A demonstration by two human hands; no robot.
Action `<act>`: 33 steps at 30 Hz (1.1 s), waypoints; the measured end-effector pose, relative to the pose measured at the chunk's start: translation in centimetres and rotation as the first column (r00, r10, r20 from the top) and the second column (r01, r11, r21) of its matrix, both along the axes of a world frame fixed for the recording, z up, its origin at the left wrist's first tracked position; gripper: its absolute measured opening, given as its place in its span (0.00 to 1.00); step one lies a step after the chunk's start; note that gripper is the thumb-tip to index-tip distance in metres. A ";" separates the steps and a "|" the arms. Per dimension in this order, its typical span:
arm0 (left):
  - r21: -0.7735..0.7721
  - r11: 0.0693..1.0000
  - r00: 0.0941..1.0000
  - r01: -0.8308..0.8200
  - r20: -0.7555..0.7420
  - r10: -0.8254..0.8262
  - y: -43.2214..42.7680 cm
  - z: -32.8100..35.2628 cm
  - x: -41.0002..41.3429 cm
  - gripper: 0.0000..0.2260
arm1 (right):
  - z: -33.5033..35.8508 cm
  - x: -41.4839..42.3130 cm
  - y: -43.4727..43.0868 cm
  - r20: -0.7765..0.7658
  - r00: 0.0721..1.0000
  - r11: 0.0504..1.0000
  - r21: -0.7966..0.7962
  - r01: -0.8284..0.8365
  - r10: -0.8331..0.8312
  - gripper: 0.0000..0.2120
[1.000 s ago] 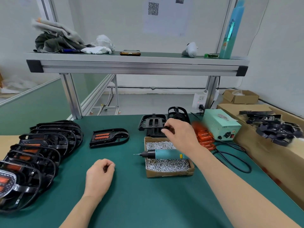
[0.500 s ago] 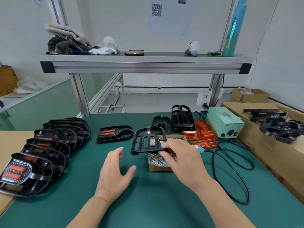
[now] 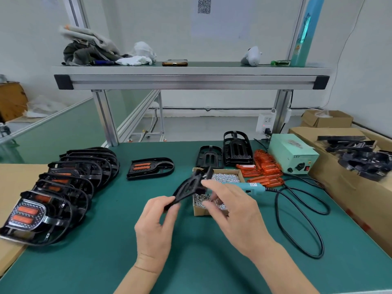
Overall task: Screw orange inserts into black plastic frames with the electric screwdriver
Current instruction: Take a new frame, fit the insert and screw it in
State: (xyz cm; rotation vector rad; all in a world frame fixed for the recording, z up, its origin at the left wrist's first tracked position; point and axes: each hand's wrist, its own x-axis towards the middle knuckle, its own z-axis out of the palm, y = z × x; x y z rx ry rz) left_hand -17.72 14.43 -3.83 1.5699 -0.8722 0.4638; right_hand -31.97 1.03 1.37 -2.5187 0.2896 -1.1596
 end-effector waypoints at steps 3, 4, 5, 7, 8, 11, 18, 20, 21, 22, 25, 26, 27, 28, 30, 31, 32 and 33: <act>-0.120 0.993 0.941 -0.003 -0.336 -0.038 0.2 0.7 -0.3 0.08 | -0.5 -0.2 -0.6 0.051 0.998 0.986 0.162 0.027 -0.036 0.21; -0.157 0.987 0.914 -0.017 -0.403 -0.048 0.3 0.9 -0.2 0.09 | -0.7 -0.2 -0.8 0.064 0.996 0.974 0.222 0.045 -0.060 0.21; -0.184 0.982 0.891 -0.028 -0.451 -0.059 0.5 1.0 0.0 0.10 | -1.0 -0.2 -1.1 0.069 0.994 0.958 0.282 0.058 -0.080 0.21; -0.245 0.969 0.841 -0.021 -0.529 -0.116 1.0 1.2 0.2 0.09 | -1.6 -0.2 -1.2 0.062 0.994 0.924 0.377 0.062 -0.092 0.21; -0.273 0.962 0.813 -0.001 -0.560 -0.158 1.2 1.3 0.3 0.09 | -1.9 -0.1 -1.2 0.057 0.994 0.908 0.414 0.059 -0.090 0.21; -0.315 0.947 0.708 0.058 -0.656 -0.261 1.7 0.9 0.1 0.11 | -2.7 0.1 -1.0 0.047 0.994 0.847 0.527 0.063 -0.103 0.21; -0.245 0.958 0.510 0.151 -0.811 -0.288 1.9 -0.8 -1.0 0.10 | -4.2 0.0 -1.4 -0.014 0.989 0.772 0.624 0.125 -0.149 0.13; -0.179 0.968 0.496 0.176 -0.833 -0.245 1.9 -1.0 -1.0 0.10 | -4.6 -0.2 -1.5 -0.005 0.989 0.773 0.624 0.117 -0.146 0.12; -0.108 0.976 0.518 0.191 -0.833 -0.194 2.0 -1.2 -0.9 0.11 | -4.9 -0.3 -1.5 0.000 0.989 0.766 0.633 0.116 -0.150 0.12; -0.001 0.980 0.566 0.200 -0.816 -0.117 2.0 -1.2 -0.9 0.13 | -5.1 -0.4 -1.6 0.005 0.988 0.754 0.647 0.116 -0.156 0.11; 0.339 0.928 0.750 0.153 -0.651 0.114 2.4 -1.1 -0.7 0.16 | -5.6 -0.3 -1.8 -0.009 0.986 0.720 0.682 0.129 -0.168 0.08; 0.416 0.901 0.794 0.125 -0.586 0.160 2.5 -0.9 -0.6 0.17 | -5.7 -0.3 -1.8 -0.016 0.986 0.717 0.684 0.133 -0.168 0.08; 0.483 0.870 0.830 0.095 -0.521 0.198 2.6 -0.7 -0.7 0.18 | -5.8 -0.3 -1.8 -0.025 0.985 0.716 0.683 0.142 -0.171 0.07; 0.545 0.836 0.859 0.062 -0.456 0.233 2.7 -0.5 -0.7 0.18 | -5.9 -0.4 -1.8 -0.043 0.984 0.717 0.679 0.157 -0.174 0.07; 0.654 0.757 0.900 -0.006 -0.326 0.290 2.7 -0.3 -1.0 0.16 | -6.2 -0.5 -2.0 -0.090 0.980 0.719 0.667 0.193 -0.179 0.06; 0.700 0.713 0.913 -0.034 -0.269 0.307 2.6 -0.1 -1.2 0.16 | -6.3 -0.5 -2.1 -0.111 0.978 0.720 0.662 0.207 -0.178 0.07; 0.740 0.671 0.923 -0.053 -0.220 0.316 2.5 0.0 -1.4 0.15 | -6.3 -0.6 -2.1 -0.130 0.976 0.724 0.654 0.219 -0.178 0.07; 0.776 0.627 0.932 -0.067 -0.175 0.317 2.4 0.0 -1.5 0.15 | -6.3 -0.6 -2.1 -0.144 0.973 0.731 0.642 0.230 -0.180 0.08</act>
